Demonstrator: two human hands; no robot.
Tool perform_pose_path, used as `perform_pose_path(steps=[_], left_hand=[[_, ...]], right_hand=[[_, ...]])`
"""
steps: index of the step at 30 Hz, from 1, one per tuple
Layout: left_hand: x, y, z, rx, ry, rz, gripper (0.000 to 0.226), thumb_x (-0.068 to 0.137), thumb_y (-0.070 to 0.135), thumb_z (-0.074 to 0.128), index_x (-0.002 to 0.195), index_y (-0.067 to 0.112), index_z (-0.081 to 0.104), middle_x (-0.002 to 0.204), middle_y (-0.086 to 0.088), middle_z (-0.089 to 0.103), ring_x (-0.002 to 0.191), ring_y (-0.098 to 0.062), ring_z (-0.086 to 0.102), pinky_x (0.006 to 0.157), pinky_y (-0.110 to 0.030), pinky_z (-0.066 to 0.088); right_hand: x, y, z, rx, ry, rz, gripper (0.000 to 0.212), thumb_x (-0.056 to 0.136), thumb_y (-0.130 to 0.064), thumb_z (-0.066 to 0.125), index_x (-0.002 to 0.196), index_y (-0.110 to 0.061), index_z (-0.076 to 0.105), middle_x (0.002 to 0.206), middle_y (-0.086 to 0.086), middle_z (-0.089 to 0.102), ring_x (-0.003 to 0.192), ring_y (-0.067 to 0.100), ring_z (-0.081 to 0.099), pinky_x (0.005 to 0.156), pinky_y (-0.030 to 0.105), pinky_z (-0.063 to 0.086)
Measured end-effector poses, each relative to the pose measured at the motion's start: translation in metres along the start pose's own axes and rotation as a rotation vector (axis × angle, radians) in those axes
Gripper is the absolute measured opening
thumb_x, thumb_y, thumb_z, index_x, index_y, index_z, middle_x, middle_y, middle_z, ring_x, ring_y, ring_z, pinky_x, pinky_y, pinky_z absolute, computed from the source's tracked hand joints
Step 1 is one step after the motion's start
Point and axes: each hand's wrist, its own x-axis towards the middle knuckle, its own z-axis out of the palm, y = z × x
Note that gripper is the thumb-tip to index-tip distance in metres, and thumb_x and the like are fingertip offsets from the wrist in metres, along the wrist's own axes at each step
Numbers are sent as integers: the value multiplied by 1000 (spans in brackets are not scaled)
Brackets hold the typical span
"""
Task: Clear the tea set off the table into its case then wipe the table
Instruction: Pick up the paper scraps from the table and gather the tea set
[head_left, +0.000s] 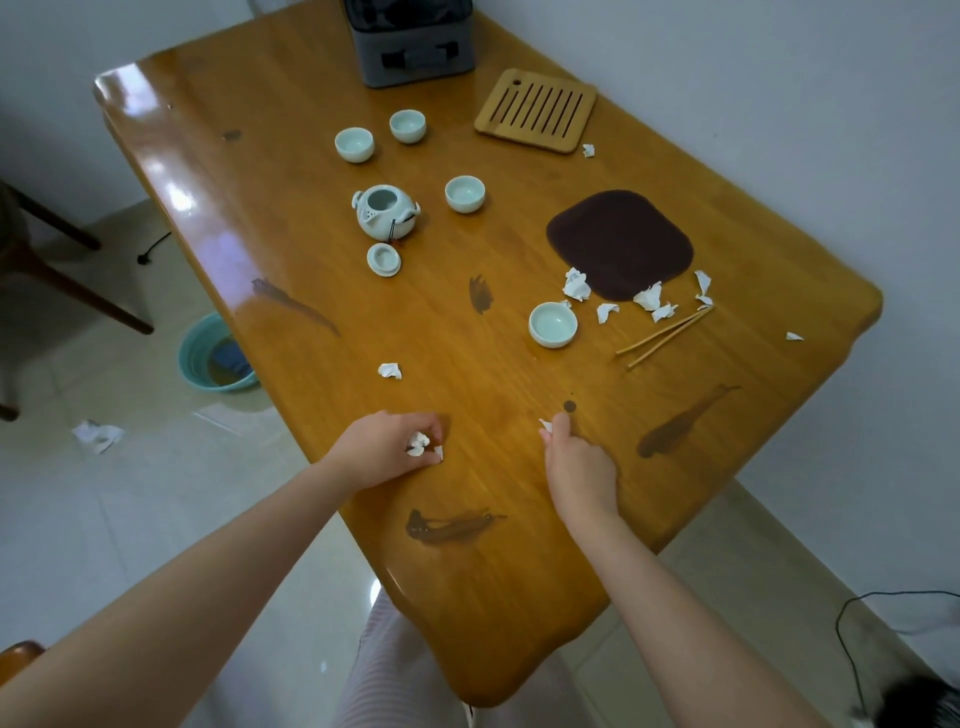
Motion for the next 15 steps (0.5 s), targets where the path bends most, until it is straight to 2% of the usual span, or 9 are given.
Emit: perform_pose_path(steps=[4,7,9,12,15], left_hand=[[8,5,1,10,30,-3,12,93,42,58,96,30,60,64,15,50,60,-3,48,52,-18,32],[9,9,1,47,11,23,12,95,38,54,99,28,58,71,10,56,65,-7,51,52,-19,34],[7,12,0,-9,12,9,12,95,40,53,99,30,54,73,8,57,67,-10,54,52,-20,34],[9,26,1,-79,15,-20,24,91,52,56,104,33,49,67,7,53,61,-7,50,52,-21,35],[19,49,5,60,-6,-1,39,89,58,53,120,35,46,73,5,55,69,-11,54,58,-26,44]], right_hand=[[0,0,0,-6,-4,-7,30,105,-35,25,119,-15,42,73,-3,57,58,13,52,53,26,45],[0,0,1,-7,1,-7,30,105,-36,25,119,-15,42,71,-3,54,57,12,52,50,23,41],[0,0,1,-9,0,-6,30,105,-36,25,119,-16,42,70,-5,53,56,11,52,49,22,40],[0,0,1,-11,-4,-1,30,105,-36,25,119,-16,41,70,-5,54,57,11,53,52,23,45],[0,-1,0,-15,-5,3,29,105,-35,26,119,-16,41,72,-5,54,57,10,52,51,22,43]])
